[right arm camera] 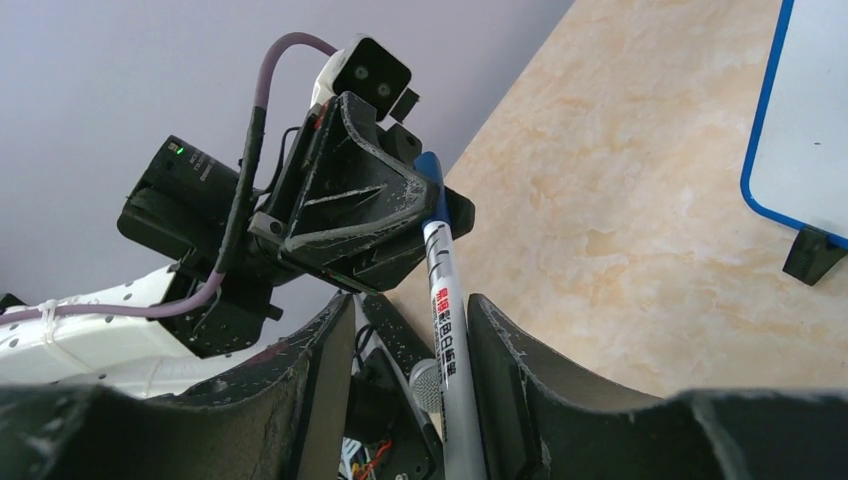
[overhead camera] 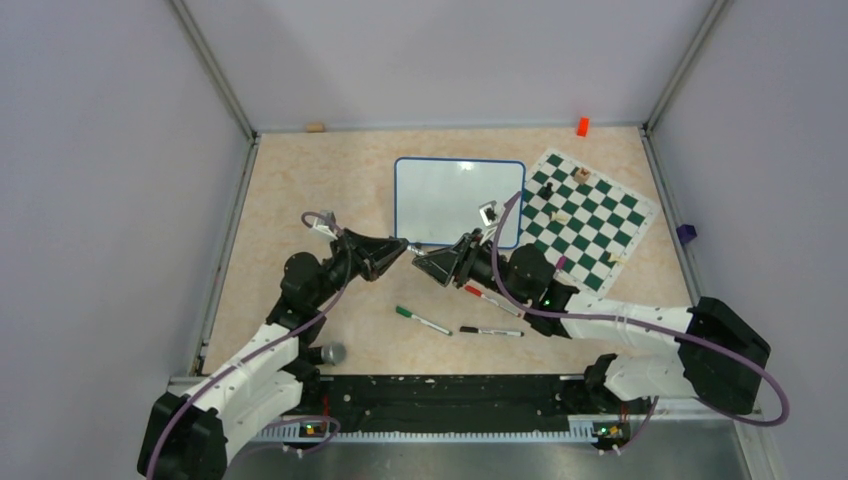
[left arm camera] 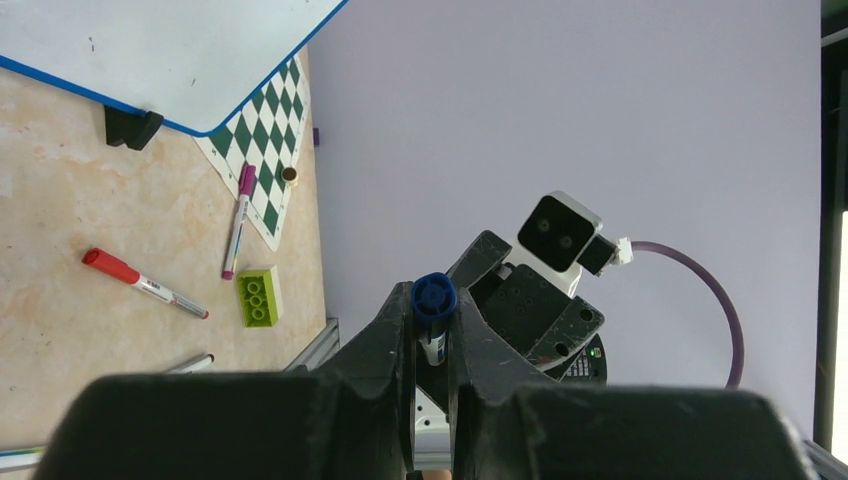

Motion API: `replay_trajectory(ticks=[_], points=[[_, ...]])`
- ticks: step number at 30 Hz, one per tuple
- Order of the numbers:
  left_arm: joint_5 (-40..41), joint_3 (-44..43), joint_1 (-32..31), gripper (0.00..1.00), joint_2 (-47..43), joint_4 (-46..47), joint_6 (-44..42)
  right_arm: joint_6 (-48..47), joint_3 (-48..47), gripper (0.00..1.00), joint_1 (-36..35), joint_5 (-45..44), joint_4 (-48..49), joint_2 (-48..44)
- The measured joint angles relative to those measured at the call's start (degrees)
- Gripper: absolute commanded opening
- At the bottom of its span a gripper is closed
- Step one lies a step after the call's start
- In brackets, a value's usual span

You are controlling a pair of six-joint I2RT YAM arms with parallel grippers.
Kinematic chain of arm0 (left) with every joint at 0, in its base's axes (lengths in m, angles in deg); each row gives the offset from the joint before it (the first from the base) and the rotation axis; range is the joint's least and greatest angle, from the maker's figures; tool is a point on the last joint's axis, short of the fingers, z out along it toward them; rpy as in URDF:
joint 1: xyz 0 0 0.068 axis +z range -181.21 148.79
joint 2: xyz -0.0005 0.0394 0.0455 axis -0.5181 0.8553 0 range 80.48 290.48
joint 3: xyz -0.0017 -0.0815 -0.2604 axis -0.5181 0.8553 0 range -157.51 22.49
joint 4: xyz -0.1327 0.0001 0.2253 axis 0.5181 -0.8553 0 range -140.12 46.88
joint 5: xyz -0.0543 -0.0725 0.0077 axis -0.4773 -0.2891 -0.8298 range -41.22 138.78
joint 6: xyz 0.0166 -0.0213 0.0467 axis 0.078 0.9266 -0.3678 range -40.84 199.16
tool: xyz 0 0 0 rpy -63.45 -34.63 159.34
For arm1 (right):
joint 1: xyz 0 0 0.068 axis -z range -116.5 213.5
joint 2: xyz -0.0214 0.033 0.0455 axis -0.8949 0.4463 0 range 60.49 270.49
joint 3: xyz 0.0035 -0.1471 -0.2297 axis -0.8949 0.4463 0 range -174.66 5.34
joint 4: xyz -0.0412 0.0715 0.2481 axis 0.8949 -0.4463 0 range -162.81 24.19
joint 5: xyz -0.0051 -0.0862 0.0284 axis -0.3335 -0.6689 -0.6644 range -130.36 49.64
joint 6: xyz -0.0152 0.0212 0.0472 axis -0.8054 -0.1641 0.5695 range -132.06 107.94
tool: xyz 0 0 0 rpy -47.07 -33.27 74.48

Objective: Write a sentence on the whiteboard
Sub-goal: Open the pen cap from the whiteboard marker.

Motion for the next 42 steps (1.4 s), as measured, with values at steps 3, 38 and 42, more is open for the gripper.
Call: replay_trajectory(ticks=[3,38,42], points=[[-0.22,-0.07,0.00,0.00,-0.09,-0.07,-0.04,0.37,0.00,0.41,0.00,0.07,0.50,0.55],[0.17,0.50,-0.02,0.00,-2.38,-0.31,1.25,1.38,-0.26,0.08,0.22,-0.28,6.14,3.80],[0.59,0.76,0.02,0.00,-2.40,-0.04,1.60,1.42,-0.28,0.00,0.28,-0.50,6.36,4.44]])
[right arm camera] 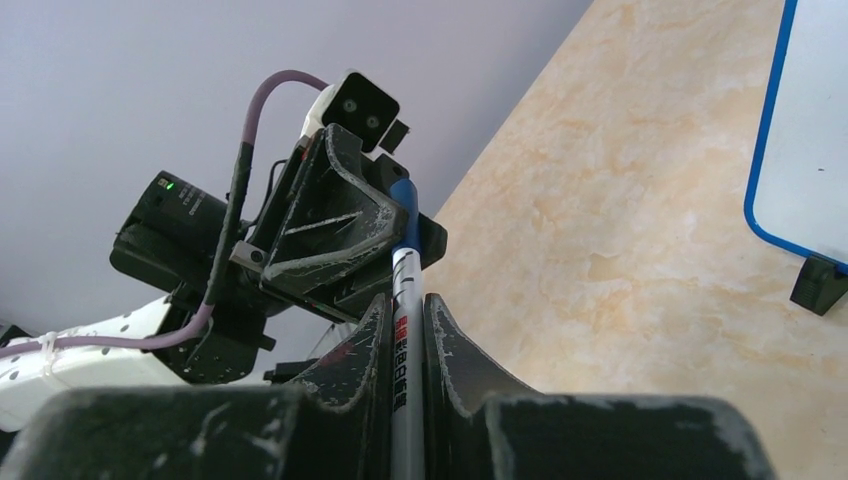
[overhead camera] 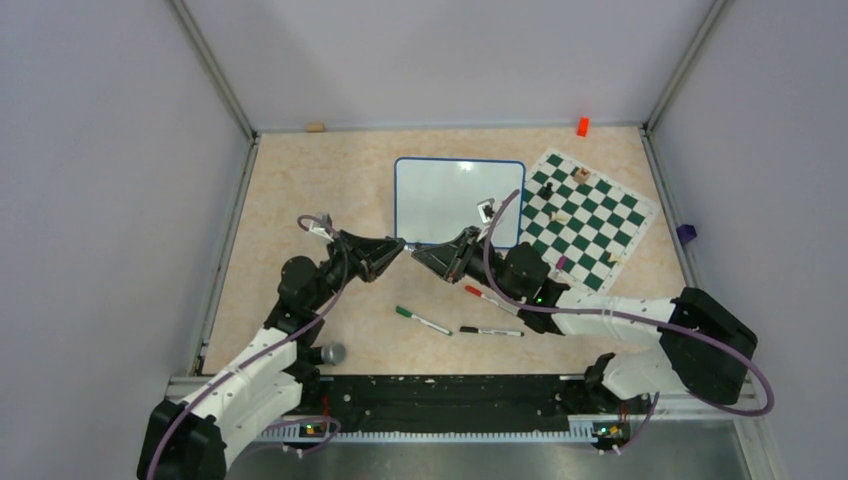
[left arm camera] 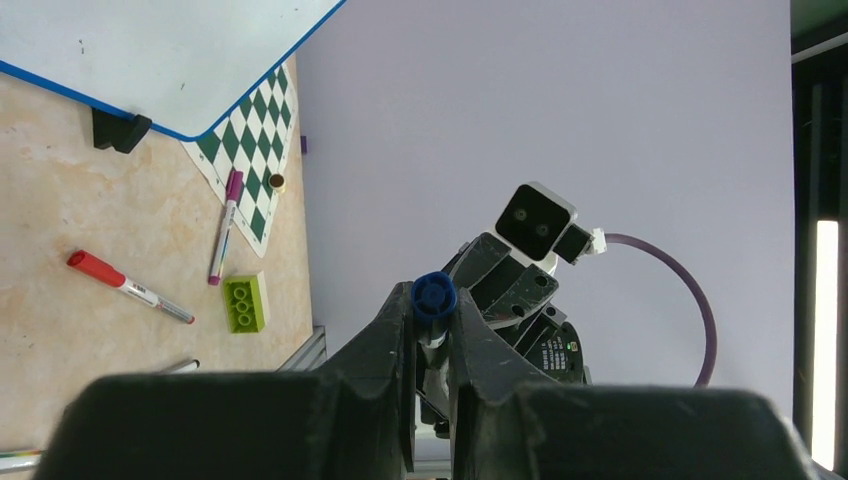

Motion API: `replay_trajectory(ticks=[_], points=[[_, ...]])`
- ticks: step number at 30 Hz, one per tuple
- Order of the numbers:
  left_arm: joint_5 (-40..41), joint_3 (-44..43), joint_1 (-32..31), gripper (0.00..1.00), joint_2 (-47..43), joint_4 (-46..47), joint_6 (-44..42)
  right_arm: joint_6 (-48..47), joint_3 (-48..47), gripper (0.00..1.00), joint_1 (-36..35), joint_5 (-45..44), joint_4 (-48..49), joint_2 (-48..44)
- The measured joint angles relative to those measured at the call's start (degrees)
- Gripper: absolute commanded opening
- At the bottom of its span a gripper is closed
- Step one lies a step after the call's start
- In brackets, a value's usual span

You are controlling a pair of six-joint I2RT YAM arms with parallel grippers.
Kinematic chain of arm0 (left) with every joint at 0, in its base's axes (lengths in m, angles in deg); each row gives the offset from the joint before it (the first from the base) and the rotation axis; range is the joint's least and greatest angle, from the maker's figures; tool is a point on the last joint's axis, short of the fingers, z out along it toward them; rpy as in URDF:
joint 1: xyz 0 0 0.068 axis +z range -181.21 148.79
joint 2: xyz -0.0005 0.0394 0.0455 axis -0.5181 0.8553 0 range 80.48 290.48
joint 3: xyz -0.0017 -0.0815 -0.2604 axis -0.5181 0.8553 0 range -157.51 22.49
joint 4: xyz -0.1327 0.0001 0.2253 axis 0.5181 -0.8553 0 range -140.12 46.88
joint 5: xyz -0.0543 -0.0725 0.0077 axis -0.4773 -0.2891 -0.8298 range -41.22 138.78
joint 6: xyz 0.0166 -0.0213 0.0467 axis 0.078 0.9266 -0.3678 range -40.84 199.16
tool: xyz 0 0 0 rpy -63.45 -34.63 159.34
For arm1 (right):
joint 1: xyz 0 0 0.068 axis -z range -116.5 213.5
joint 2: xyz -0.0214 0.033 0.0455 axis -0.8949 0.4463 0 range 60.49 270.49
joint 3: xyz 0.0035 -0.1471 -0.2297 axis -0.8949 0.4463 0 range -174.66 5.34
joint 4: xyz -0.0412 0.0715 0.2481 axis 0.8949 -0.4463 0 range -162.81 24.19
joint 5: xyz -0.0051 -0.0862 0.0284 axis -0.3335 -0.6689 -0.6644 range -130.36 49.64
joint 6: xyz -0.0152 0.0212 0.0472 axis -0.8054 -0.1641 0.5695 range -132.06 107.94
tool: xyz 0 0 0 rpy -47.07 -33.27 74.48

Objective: Write a sentence on the whiteboard
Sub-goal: Open the pen cap from the whiteboard marker, then place the pen cap at the center of the board.

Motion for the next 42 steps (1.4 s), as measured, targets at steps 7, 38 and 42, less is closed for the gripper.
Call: replay_trajectory(ticks=[7,38,42], points=[[0.98,1.20,0.28,0.00,-0.72,0.20,0.31,-0.02,0.00,0.00,0.04,0.31,-0.50,0.33],[-2.08,4.44,20.04,0.00,4.83,-29.31,-24.90,-1.60,1.92,0.00,1.60,-18.62,-60.74,-28.74],[1.20,3.28,20.04,0.00,5.09,-35.08,-29.59,-1.60,0.90,0.00,1.60,-19.58,-65.51,-27.43]])
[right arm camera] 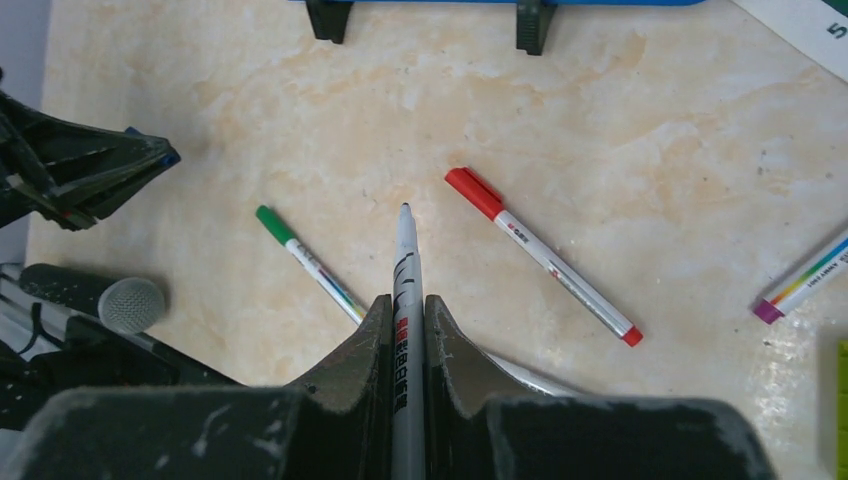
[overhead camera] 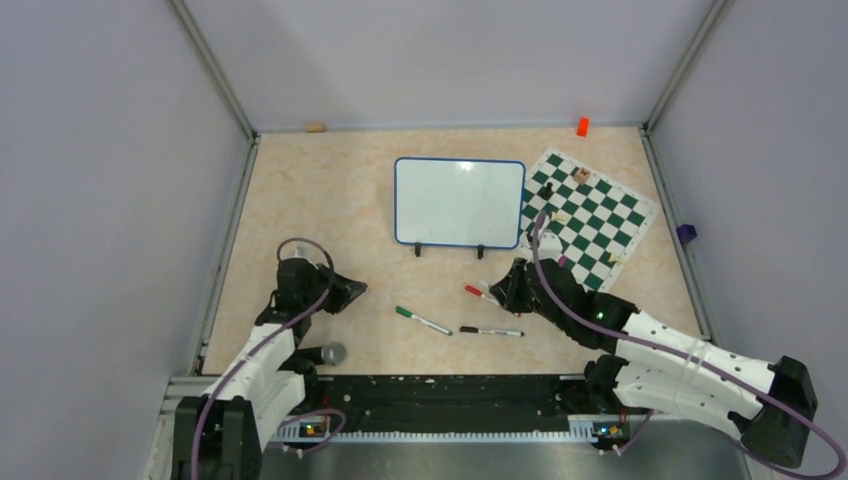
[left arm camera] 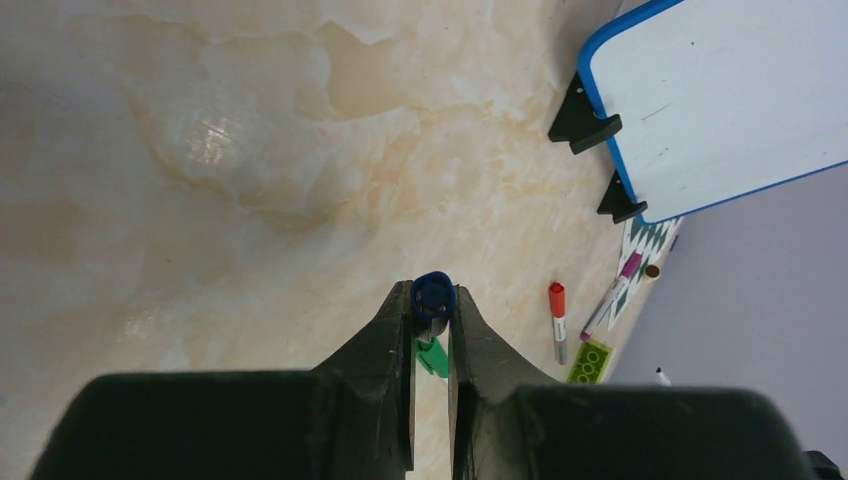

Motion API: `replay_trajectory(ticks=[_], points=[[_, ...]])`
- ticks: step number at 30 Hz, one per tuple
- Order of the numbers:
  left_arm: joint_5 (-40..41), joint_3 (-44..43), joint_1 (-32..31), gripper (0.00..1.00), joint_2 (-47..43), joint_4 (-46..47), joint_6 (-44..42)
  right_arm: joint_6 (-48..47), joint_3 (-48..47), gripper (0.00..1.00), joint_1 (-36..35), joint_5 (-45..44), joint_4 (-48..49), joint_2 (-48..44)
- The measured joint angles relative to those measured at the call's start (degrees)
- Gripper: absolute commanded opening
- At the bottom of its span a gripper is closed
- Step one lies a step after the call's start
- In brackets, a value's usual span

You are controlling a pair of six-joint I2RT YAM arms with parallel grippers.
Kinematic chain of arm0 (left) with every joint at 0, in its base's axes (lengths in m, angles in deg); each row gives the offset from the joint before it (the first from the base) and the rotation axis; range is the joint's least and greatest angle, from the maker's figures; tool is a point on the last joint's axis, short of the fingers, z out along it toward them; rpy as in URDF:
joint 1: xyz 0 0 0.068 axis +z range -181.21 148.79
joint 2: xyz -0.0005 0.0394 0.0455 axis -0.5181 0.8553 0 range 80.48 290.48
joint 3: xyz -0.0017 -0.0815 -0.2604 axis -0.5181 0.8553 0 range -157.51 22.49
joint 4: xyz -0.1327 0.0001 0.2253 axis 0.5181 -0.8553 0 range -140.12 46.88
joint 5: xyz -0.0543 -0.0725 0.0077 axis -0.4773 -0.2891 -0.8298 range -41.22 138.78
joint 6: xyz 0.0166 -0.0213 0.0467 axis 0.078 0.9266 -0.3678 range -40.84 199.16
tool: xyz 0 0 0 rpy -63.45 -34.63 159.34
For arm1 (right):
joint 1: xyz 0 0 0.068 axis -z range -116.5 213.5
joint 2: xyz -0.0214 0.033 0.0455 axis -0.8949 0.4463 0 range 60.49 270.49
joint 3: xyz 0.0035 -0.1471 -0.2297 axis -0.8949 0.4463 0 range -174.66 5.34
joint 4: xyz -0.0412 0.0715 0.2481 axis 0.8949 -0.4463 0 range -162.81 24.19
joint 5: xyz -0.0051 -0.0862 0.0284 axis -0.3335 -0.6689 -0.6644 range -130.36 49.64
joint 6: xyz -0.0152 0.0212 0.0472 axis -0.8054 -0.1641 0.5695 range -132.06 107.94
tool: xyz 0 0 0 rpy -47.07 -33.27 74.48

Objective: Write a sentence on the whiteboard
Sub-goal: Place the pen cap at the center of the board.

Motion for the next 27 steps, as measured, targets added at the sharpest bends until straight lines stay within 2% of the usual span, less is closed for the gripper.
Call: replay_trajectory(ticks=[12,20,24,27], points=[[2.19,-2.08,0.00,0.01,7.78,-4.72,-6.86,5.68,-3.69,0.00,0.00,-4.87,-10.14,3.87],[4.50,-6.93,0.00,0.01,11.45,-7.50,-9.31,7.32,-6.95,0.00,0.00,-5.51,-12.17,4.26],[6.29,-10.99,0.00,0.12,13.20,-8.61,-10.62,7.50,-6.95,0.00,0.00,-5.75,-12.85,2.99],[6.49,-12.37,0.00,0.17,14.29,-9.20,-10.91,7.52,-6.95,0.00,0.00,-5.86,-13.40,1.79]])
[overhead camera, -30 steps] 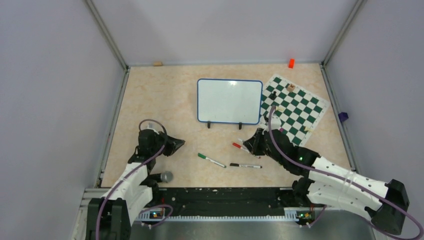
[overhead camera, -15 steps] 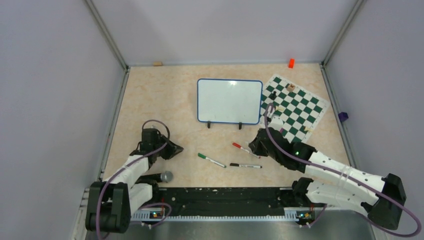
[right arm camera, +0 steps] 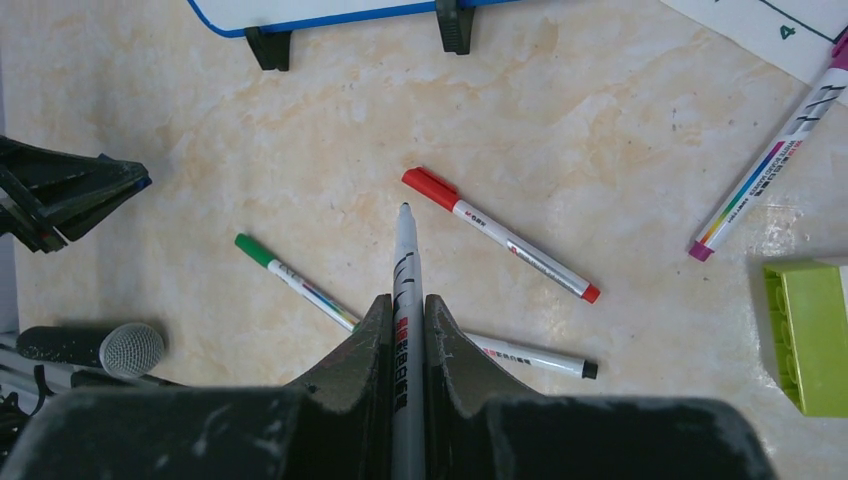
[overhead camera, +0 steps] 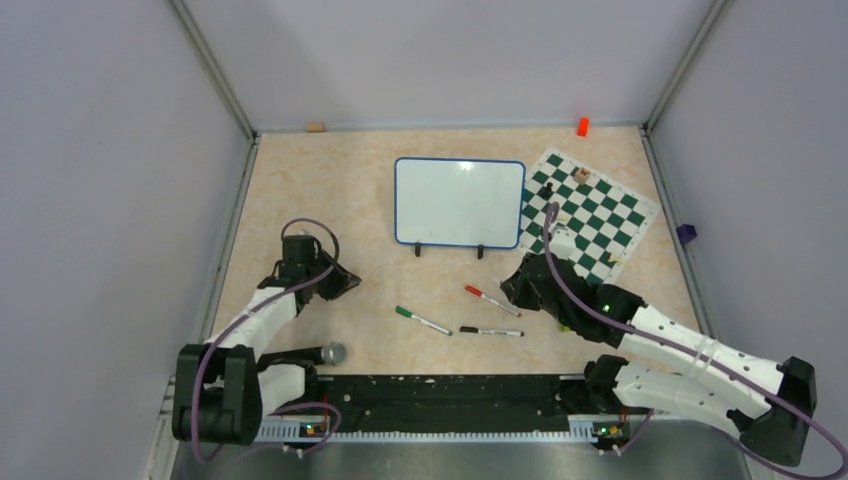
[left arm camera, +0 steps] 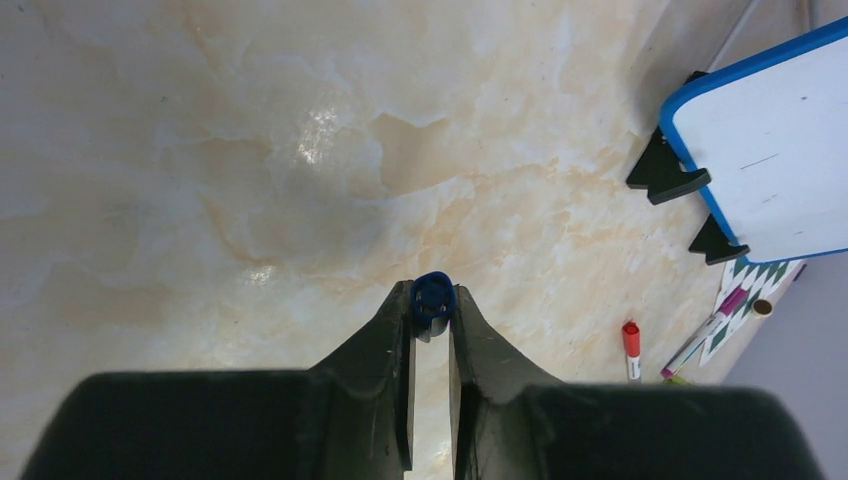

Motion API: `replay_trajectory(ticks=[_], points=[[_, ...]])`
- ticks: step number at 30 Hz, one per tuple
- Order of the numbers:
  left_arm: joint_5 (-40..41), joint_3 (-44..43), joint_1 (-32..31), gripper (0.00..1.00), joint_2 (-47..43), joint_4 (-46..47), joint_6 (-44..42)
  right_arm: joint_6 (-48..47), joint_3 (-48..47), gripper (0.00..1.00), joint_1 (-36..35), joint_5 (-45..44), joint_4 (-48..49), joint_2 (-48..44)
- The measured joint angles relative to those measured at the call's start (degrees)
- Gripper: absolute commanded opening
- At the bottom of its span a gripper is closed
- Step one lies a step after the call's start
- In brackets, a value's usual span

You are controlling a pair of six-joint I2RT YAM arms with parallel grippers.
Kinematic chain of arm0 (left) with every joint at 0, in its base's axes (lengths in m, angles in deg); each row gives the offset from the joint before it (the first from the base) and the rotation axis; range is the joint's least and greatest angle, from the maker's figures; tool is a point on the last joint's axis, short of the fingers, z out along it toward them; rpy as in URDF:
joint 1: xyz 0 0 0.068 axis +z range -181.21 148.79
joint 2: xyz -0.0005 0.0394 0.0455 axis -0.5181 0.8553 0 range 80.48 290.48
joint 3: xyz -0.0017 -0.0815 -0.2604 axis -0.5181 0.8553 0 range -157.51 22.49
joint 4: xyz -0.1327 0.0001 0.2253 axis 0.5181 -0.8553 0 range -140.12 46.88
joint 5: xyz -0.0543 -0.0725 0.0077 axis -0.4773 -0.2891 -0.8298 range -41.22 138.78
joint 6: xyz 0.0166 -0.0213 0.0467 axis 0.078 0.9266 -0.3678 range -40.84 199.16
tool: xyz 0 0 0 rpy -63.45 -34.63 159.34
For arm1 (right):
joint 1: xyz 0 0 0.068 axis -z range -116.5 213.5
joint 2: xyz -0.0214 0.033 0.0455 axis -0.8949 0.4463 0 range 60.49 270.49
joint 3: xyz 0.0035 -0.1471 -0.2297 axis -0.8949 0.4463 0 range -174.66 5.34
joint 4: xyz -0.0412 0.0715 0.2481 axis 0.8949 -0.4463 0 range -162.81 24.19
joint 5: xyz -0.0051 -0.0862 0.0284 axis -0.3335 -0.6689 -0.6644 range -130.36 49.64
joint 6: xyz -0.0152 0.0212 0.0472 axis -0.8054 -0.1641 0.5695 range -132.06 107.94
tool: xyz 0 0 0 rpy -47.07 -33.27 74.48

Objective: Write a sentence on the whiteboard
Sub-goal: Place the pen cap at the center of the board.

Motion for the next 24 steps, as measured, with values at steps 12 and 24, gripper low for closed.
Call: replay_trajectory(ticks=[12,24], points=[[-0.98,-0.92,-0.02,0.51,-0.59,-5.55,0.74,-0.07,-0.33,0.00,0.00,-0.09,-3.08,-5.09],[-4.39,-2.03,0.00,0.67,-6.78,-7.74,1.01,-3.32,-8.00,0.00,0.15,0.04,-10.01,2.21]])
